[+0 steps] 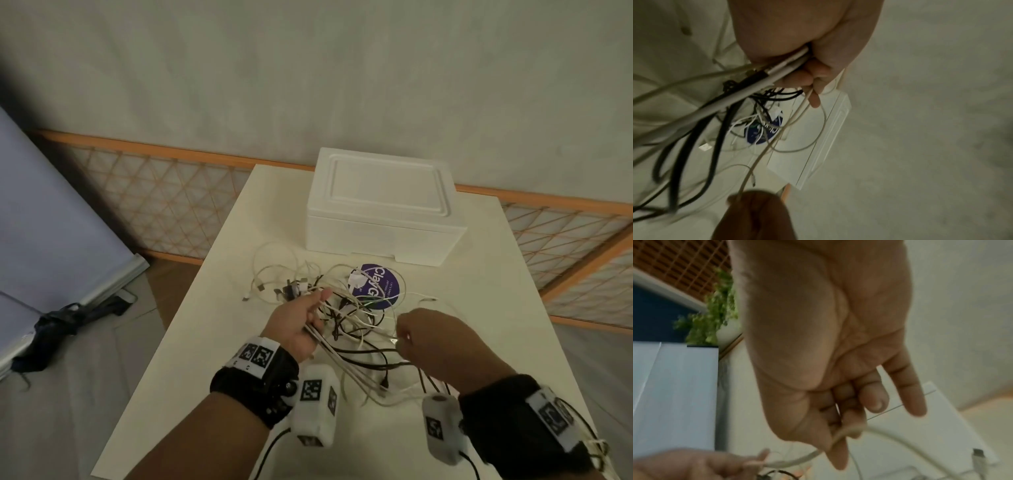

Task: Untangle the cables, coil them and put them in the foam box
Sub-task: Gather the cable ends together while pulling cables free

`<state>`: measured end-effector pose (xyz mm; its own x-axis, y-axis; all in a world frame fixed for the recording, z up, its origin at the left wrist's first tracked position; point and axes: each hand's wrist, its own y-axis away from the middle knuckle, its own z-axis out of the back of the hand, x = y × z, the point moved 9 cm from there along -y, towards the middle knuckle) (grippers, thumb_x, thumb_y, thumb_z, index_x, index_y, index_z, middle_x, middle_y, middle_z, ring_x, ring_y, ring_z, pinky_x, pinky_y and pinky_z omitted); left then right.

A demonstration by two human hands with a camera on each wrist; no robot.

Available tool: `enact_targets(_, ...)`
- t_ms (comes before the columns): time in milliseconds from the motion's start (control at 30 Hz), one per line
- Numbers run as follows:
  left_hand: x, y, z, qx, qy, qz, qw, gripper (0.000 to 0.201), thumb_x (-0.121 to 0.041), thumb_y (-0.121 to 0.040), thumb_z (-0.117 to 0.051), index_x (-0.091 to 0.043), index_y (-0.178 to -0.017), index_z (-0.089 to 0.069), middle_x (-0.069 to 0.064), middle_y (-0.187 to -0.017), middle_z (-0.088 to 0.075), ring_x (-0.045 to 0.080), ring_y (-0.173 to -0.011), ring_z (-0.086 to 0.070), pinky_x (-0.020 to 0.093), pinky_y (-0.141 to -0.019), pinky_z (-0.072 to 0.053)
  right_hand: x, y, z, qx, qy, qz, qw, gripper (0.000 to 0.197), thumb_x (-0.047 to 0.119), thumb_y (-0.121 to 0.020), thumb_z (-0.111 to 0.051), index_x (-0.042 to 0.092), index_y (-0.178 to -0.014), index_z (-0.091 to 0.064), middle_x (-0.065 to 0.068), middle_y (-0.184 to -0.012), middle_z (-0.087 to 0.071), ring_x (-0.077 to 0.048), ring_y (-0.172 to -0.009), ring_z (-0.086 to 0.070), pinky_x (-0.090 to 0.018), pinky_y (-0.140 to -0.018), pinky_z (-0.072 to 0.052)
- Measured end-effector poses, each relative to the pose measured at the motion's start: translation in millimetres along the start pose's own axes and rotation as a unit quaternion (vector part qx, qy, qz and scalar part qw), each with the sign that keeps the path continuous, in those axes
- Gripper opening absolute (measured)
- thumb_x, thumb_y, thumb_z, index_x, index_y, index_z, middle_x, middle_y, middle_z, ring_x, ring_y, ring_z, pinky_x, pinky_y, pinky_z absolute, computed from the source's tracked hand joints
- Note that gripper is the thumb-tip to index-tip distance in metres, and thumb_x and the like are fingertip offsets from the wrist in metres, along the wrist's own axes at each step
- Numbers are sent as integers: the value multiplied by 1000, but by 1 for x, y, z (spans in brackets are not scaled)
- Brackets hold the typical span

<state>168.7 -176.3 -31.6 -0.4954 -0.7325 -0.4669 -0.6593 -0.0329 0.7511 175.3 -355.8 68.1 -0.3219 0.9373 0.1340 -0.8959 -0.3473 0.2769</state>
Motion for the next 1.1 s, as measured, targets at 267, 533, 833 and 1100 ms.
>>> enact_targets(267,29,17,-20,29,-103,-11,994,11,-3,-82,-67,-8,-73,-63,1,-54,-50,7,-38,-27,19,-35,-23,59,-20,8,-82,-147,32,985,16,33,-92,-51,23,-104,-56,6,-89,-61,-14,-82,-59,-28,-69,-45)
enact_targets(533,25,20,-15,41,-45,8,998,18,-6,-91,-57,-9,-74,-61,0,-52,-56,5,-33,-28,16,-31,-23,72,-23,17,-97,-77,43,991,22,32,-98,-39,16,-102,-53,-2,-99,-59,-20,-89,-59,-31,-70,-45)
enact_targets(833,0,8,-21,56,-16,19,998,20,-12,-98,-50,-7,-80,-57,3,-75,-72,3,-29,-27,15,-30,-24,80,19,51,-130,-163,166,964,19,35,-75,-48,22,-69,-61,7,-66,-62,-9,-61,-58,-34,-56,-52)
enact_targets(1100,10,9,-19,33,-88,-23,995,15,-3,-77,-74,-5,-91,-67,-1,-61,-56,6,-33,-26,19,-33,-24,43,-4,54,-161,18,-1,987,38,20,-78,-54,25,-116,-58,6,-114,-59,-20,-112,-55,-47,-107,-27)
